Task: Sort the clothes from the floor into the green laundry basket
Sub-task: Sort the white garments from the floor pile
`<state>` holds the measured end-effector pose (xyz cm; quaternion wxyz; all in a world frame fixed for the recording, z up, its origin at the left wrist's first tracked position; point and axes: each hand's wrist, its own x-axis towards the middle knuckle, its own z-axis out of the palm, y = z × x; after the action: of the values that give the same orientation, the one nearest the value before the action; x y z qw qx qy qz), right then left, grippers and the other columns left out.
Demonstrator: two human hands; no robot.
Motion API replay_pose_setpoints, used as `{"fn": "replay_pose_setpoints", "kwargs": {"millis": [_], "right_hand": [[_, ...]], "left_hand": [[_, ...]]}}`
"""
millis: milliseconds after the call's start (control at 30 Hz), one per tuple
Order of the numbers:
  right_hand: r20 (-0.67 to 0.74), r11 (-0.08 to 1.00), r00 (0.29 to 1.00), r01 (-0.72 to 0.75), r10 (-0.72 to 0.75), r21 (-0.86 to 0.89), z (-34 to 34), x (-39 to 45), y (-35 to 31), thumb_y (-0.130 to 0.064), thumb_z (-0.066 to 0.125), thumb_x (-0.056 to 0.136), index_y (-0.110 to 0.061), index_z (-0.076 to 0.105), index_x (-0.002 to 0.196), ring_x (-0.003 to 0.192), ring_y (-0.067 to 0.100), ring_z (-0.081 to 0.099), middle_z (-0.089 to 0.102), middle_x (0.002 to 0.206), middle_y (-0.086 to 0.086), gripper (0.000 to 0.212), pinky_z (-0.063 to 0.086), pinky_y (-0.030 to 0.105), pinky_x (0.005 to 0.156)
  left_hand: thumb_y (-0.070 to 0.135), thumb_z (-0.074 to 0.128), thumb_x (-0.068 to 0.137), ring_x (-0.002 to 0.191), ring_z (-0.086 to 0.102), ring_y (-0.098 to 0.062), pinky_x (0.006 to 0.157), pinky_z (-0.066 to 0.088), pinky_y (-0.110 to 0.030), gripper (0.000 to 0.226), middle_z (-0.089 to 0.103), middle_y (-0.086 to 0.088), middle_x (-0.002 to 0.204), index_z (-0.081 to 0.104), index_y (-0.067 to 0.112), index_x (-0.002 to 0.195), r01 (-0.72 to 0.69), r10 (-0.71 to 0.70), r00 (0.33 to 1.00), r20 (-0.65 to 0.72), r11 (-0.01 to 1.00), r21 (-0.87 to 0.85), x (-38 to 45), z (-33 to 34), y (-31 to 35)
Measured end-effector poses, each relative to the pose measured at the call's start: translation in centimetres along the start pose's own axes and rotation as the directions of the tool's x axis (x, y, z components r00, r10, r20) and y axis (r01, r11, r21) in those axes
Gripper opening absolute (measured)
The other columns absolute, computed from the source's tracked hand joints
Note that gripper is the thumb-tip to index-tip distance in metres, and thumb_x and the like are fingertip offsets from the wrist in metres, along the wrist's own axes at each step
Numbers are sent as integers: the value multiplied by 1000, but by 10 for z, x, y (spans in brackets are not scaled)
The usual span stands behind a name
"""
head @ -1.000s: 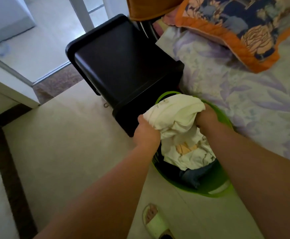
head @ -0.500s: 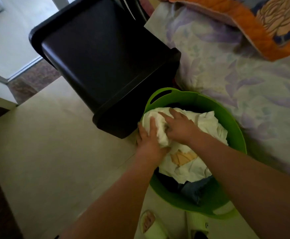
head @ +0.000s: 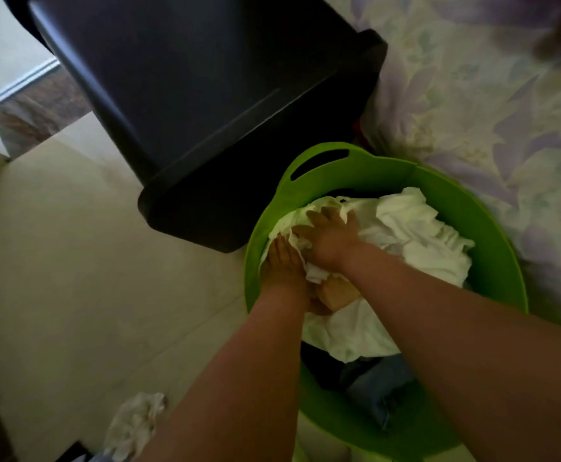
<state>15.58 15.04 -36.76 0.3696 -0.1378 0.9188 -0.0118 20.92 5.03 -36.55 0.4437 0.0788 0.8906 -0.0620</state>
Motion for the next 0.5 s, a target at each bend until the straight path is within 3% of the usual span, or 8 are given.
{"fn": "replay_pose_setpoints", "kwargs": {"millis": [167, 267, 367, 434, 500], "right_hand": [[-23, 1000, 999, -22, 22, 12, -1, -1, -4, -47, 39, 96, -46, 28, 145, 147, 30, -4, 10, 160, -1, 50, 3, 64, 112], [-210, 993, 976, -33, 55, 110, -3, -30, -11, -44, 45, 94, -41, 35, 144, 148, 29, -5, 9, 161, 2, 51, -1, 61, 114], [-375, 988, 923, -33, 88, 150, -7, -65, -23, -39, 46, 95, -36, 41, 142, 149, 29, -3, 12, 160, 5, 47, -6, 57, 114], [-447, 982, 891, 5, 81, 187, -9, -85, -34, -27, 52, 91, -31, 53, 133, 146, 32, 13, 29, 154, 8, 42, -1, 56, 116], [-556, 976, 830, 85, 41, 199, -10, -96, -44, -13, 56, 79, -24, 68, 112, 129, 37, 42, 54, 130, 10, 37, 24, 54, 111]], "left_hand": [[62, 68, 74, 148, -12, -28, 121, 2, -39, 130, -18, -16, 159, -20, 3, 149, -46, 43, 999, -19, 967, -250, -5, -6, -10], [55, 71, 75, 149, -4, -27, 121, 7, -37, 128, -13, -14, 160, -19, 4, 150, -6, -37, 994, -105, 921, -389, -26, -2, -7], [43, 62, 86, 148, 4, -30, 119, 15, -41, 107, -5, -14, 161, -14, 7, 152, 53, -127, 982, -139, 895, -443, -54, -1, -6], [34, 56, 91, 148, 9, -31, 118, 21, -39, 93, 1, -15, 160, -9, 9, 153, 39, -135, 977, -167, 878, -478, -75, -4, -11], [26, 52, 93, 146, 17, -28, 114, 28, -36, 81, 9, -15, 159, 0, 9, 153, 8, -132, 968, -213, 865, -502, -95, -8, -17]]}}
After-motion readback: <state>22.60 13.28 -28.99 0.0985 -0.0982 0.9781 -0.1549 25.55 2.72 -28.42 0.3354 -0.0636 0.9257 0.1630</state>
